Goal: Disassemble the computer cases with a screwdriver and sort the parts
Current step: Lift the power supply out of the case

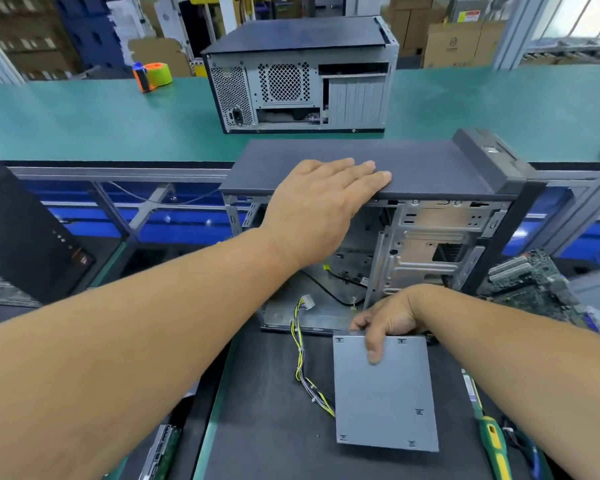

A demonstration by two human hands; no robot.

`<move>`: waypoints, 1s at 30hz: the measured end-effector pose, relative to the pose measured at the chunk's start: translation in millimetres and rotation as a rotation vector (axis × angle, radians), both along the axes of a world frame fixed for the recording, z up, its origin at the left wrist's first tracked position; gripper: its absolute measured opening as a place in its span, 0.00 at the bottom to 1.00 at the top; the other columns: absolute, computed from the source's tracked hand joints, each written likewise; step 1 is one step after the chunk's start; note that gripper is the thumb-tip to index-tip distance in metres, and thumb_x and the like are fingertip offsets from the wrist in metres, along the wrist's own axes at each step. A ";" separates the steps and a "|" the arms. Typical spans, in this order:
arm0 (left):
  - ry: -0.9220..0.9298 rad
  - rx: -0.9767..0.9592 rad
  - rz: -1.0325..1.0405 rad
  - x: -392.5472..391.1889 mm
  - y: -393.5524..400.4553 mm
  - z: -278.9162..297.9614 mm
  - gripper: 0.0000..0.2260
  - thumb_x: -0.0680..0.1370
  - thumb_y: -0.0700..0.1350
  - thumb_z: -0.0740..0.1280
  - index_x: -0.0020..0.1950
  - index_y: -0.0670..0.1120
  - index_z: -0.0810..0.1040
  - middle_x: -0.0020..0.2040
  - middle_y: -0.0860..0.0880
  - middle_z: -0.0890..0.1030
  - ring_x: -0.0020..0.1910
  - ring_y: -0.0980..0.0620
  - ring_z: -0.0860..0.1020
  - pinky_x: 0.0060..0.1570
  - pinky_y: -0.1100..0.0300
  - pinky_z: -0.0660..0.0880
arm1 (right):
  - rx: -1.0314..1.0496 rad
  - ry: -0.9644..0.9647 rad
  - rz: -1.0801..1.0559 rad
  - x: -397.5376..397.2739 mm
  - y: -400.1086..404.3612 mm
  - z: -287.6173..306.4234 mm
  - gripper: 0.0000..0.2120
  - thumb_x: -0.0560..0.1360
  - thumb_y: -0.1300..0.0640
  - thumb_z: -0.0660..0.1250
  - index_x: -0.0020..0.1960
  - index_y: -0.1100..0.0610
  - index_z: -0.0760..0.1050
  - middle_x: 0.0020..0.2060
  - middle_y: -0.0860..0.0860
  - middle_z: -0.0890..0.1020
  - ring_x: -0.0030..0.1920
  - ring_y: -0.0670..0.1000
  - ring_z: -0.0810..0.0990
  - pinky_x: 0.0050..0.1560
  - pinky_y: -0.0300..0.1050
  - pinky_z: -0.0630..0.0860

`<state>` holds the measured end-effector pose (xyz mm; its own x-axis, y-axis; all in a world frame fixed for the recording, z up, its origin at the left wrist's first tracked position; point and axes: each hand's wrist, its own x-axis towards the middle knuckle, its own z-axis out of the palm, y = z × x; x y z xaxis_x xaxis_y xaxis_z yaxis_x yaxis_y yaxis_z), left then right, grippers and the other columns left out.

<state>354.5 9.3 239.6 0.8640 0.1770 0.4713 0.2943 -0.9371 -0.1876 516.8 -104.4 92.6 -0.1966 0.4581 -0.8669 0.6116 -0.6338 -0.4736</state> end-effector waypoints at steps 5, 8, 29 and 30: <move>-0.047 0.031 -0.031 -14.6 -17.7 -17.6 0.26 0.80 0.40 0.60 0.78 0.52 0.71 0.76 0.51 0.74 0.75 0.47 0.72 0.68 0.49 0.69 | 0.142 -0.091 -0.038 -12.7 -33.1 13.5 0.29 0.57 0.52 0.82 0.54 0.51 0.73 0.49 0.52 0.83 0.49 0.54 0.82 0.52 0.54 0.79; 0.003 0.034 -0.022 -21.1 -20.8 -13.8 0.30 0.79 0.41 0.62 0.81 0.52 0.65 0.80 0.51 0.69 0.79 0.48 0.66 0.73 0.50 0.64 | 0.263 -0.177 -0.082 -27.0 -60.6 26.5 0.33 0.57 0.50 0.82 0.58 0.50 0.73 0.55 0.52 0.83 0.55 0.55 0.84 0.56 0.56 0.82; -0.318 -2.341 0.252 -153.9 -169.2 -88.5 0.67 0.52 0.76 0.77 0.81 0.69 0.41 0.71 0.59 0.73 0.63 0.55 0.75 0.63 0.50 0.71 | 0.709 -0.685 -1.056 -221.0 -156.3 106.5 0.32 0.51 0.35 0.75 0.50 0.40 0.65 0.40 0.41 0.82 0.37 0.43 0.82 0.37 0.46 0.77; -0.334 -2.375 0.241 -158.0 -170.7 -92.5 0.68 0.52 0.75 0.79 0.82 0.68 0.40 0.70 0.60 0.74 0.61 0.57 0.76 0.59 0.52 0.73 | 0.701 -0.738 -1.006 -231.6 -157.2 108.2 0.32 0.51 0.33 0.74 0.49 0.39 0.63 0.40 0.40 0.81 0.37 0.42 0.80 0.36 0.44 0.75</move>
